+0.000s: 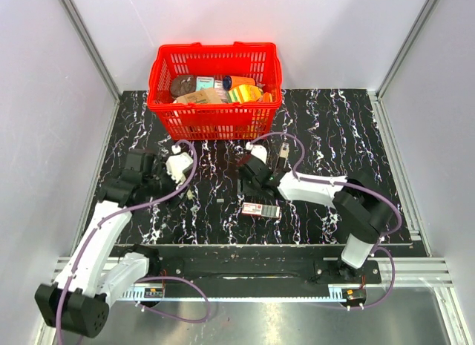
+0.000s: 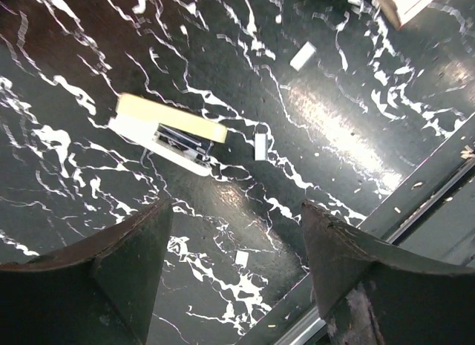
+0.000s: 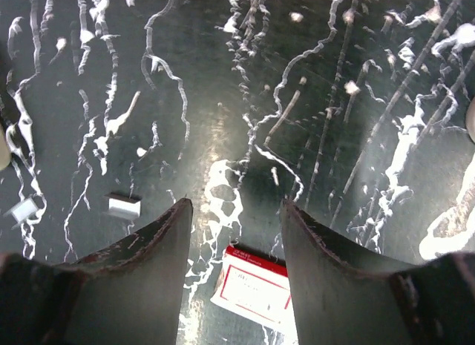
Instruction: Unload the staples from the stapler
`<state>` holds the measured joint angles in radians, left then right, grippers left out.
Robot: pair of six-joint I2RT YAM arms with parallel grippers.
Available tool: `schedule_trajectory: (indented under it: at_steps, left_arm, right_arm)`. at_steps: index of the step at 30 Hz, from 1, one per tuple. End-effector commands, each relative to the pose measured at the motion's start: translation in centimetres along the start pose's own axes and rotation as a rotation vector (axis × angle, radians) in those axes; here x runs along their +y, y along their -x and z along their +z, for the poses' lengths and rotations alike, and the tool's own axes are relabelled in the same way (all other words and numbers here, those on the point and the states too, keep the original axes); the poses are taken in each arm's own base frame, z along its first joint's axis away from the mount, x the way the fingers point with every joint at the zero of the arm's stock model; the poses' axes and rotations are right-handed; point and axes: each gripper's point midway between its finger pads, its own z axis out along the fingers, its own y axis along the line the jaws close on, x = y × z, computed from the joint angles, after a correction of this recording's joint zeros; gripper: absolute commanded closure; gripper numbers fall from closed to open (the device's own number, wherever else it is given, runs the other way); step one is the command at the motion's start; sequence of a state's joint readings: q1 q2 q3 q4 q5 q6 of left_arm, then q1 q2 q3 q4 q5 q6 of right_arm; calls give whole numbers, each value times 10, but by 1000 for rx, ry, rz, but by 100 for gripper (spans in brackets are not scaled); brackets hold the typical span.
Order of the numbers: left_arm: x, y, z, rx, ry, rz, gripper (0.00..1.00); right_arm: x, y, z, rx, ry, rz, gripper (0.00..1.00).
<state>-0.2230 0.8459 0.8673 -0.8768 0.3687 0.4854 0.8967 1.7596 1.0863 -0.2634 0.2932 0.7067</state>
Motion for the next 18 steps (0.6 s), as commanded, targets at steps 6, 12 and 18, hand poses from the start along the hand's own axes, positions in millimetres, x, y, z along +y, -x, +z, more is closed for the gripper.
schedule_trajectory:
  at_steps: [6,12,18]
  left_arm:
    - [15,-14,51,70,-63,33,30]
    - [-5,-32,79,157,-169,45,40]
    - [-16,-51,102,254,-200,59,43]
  right_arm:
    - [42,18,-14,-192,327,-235,45]
    - [34,16,-22,-279,381,-186,46]
    - [27,4,-26,-333,452,-108,49]
